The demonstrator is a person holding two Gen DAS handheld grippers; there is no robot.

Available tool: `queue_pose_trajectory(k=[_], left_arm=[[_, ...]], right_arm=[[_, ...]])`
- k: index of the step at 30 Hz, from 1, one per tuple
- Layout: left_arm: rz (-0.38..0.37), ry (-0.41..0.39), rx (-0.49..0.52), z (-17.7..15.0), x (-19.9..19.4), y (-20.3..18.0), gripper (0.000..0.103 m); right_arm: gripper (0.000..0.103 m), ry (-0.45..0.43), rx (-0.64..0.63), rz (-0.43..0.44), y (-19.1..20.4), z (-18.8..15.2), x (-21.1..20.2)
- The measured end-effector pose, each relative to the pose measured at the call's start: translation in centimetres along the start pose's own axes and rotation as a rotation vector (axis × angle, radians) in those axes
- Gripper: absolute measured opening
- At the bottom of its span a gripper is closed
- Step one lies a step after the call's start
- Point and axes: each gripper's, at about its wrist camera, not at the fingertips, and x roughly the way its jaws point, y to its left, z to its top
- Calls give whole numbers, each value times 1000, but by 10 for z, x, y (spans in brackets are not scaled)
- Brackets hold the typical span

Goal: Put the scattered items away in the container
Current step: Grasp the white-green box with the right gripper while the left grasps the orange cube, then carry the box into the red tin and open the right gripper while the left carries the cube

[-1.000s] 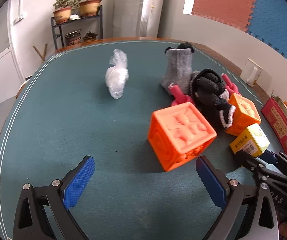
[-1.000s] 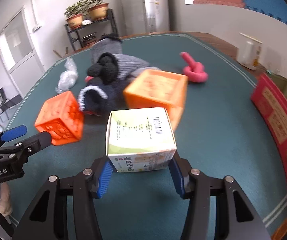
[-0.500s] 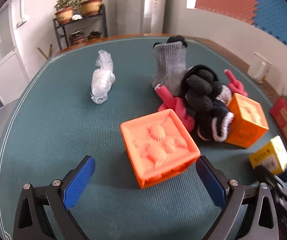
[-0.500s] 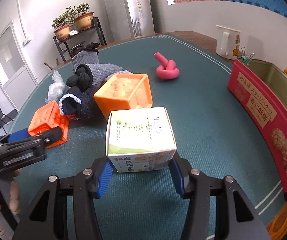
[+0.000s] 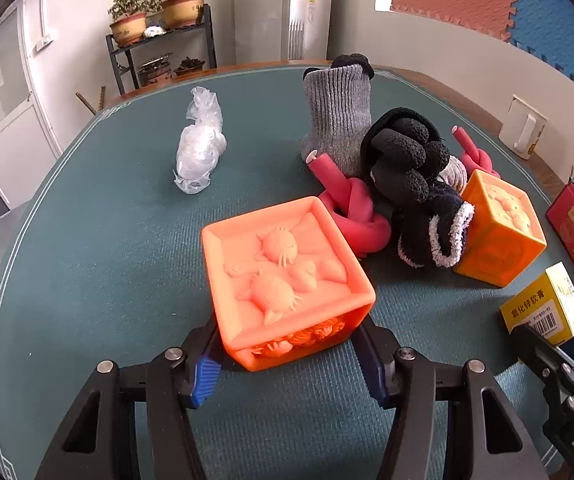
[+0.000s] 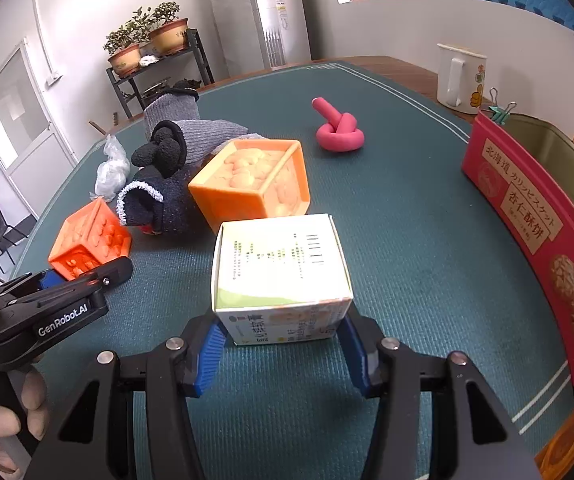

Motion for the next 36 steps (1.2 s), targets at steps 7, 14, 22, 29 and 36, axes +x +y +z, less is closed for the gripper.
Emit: queue_pose_trajectory(k=[7, 14, 22, 29, 36], left_arm=[[-21, -32, -4, -9, -18, 18, 60], [-49, -67, -8, 13, -29, 21, 60], [-54, -104, 44, 11, -54, 38, 60], [-77, -131, 80, 2, -73, 36, 60], [-121, -136, 119, 2, -87, 8, 60]], right_arm=[[56, -3, 5, -15, -1, 0, 0], [56, -66, 13, -10, -5, -2, -13], [56, -141, -19, -41, -8, -10, -38], [56, -238, 75, -121, -54, -11, -79], [56, -338, 169, -256, -108, -11, -122]])
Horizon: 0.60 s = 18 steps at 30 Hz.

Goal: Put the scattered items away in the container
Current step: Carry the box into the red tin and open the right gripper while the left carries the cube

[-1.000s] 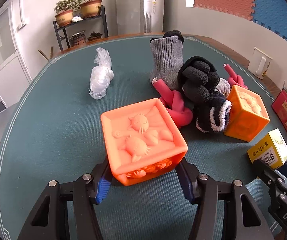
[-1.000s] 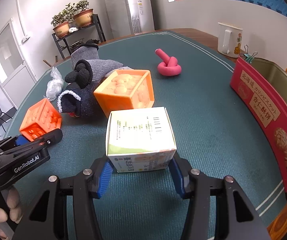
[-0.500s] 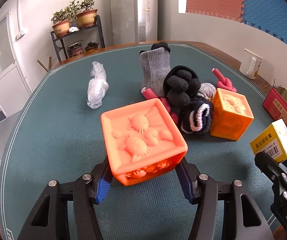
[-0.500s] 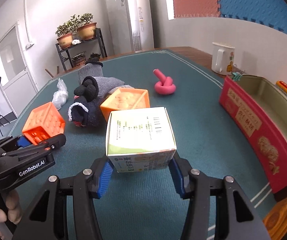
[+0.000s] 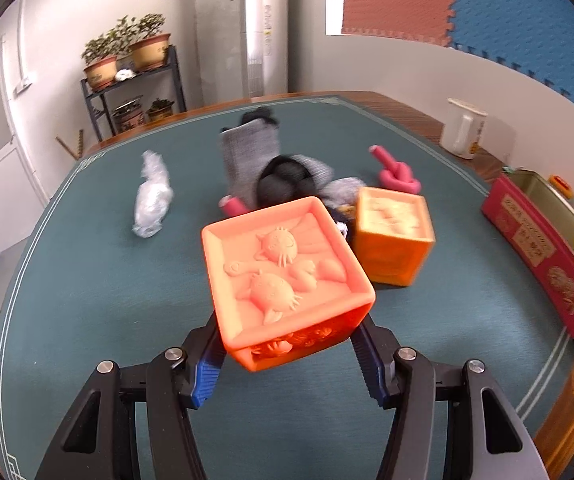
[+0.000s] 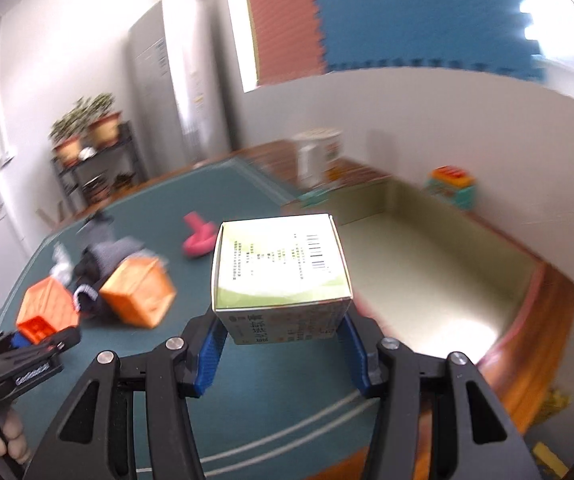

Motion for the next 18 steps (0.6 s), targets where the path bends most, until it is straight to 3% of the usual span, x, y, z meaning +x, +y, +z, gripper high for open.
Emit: queue_pose_trajectory(k=[8, 18], left_arm=[[-40, -7, 80, 4, -17, -36, 60], [-62, 13, 160, 9, -14, -79, 60]], right_arm=[[58, -8, 72, -114, -57, 13, 4], [60, 1, 132, -103, -89, 6, 11]])
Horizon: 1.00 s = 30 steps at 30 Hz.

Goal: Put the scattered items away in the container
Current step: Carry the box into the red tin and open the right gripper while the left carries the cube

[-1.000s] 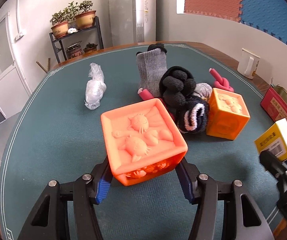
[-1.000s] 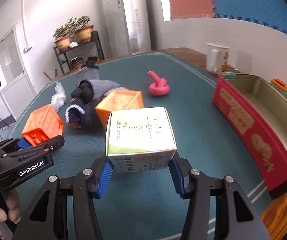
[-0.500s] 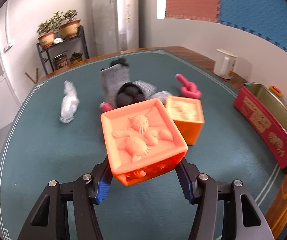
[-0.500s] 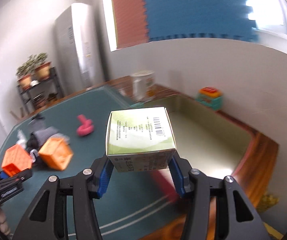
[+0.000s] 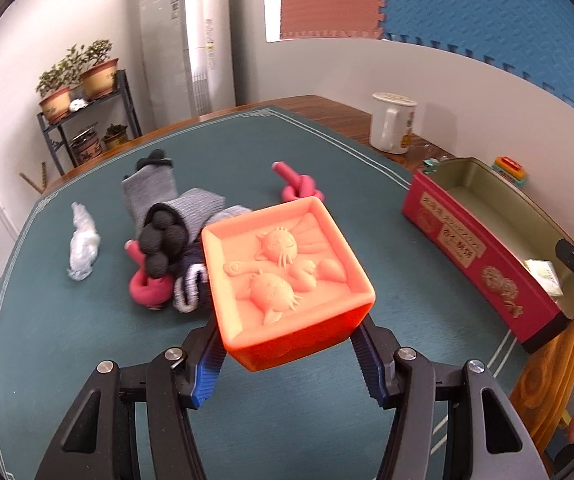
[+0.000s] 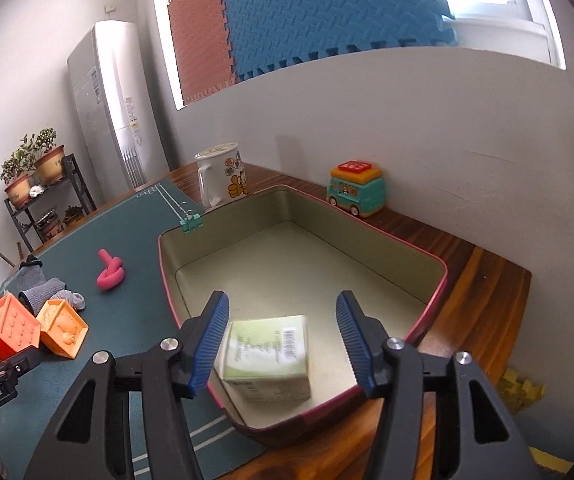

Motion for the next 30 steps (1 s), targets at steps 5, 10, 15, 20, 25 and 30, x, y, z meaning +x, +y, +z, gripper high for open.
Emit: queue_pose_trajectory(k=[5, 10, 15, 20, 25, 30], left_arm=[[-13, 17, 27, 6, 7, -15, 60], [-31, 18, 55, 14, 12, -32, 60], [-63, 22, 77, 21, 13, -48, 60], [-102, 14, 103, 34, 16, -68, 60], [-163, -14, 126, 51, 12, -92, 60], [-214, -45, 150, 65, 9, -113, 60]], right_arm=[[60, -5, 31, 10, -12, -1, 2], [60, -13, 58, 11, -23, -2, 3], [60, -18, 81, 11, -34, -3, 4], [60, -24, 93, 18, -42, -4, 3], [61, -46, 102, 30, -49, -3, -1], [61, -70, 104, 27, -53, 0, -6]])
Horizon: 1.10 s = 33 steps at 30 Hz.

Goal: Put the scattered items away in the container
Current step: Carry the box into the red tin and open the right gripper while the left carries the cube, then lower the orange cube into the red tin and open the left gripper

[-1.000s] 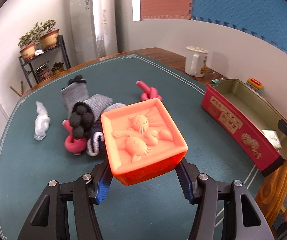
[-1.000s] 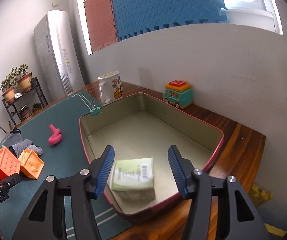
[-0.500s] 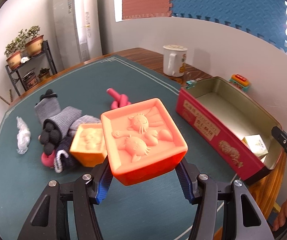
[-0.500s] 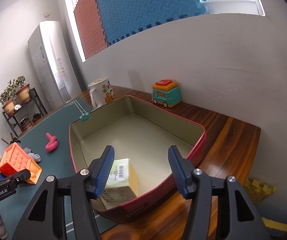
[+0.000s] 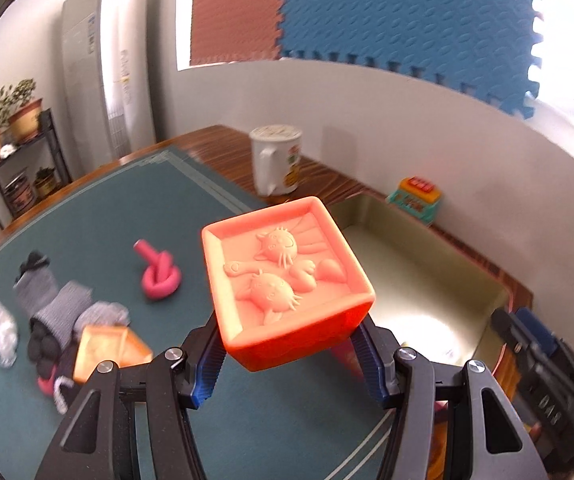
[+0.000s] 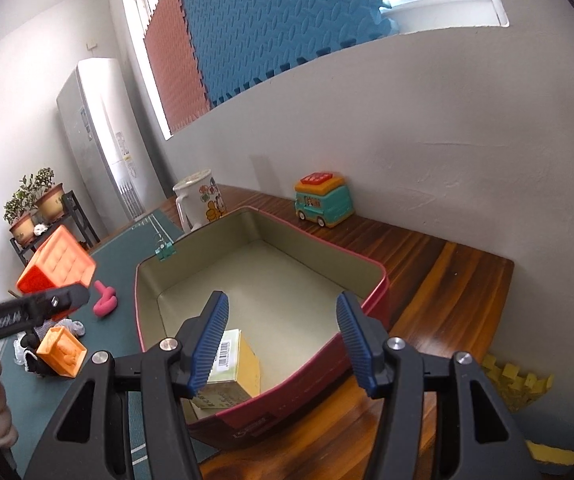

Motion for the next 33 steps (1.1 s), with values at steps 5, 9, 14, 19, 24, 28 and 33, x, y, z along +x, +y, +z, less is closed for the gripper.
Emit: queue_pose_trajectory(k=[5, 9, 14, 19, 24, 28, 33], left_arm=[[-59, -12, 45, 12, 9, -20, 60], [-142, 6, 78, 14, 17, -36, 62], [-143, -31, 108, 9, 8, -43, 77], [-114, -21, 64, 9, 11, -24, 77], [-77, 4, 22, 5, 17, -3, 77], [-53, 22, -6, -2, 17, 14, 77], [-9, 23, -60, -9, 8, 43, 77]], right_arm=[[62, -12, 12, -10, -5, 3, -1], [62, -13, 20, -14, -8, 3, -1], [70, -13, 27, -17, -8, 3, 0], [73, -16, 25, -10, -4, 2, 0], [73, -12, 12, 3, 4, 1, 0], [73, -12, 2, 14, 13, 1, 0], [73, -20, -21, 32, 28, 1, -2]])
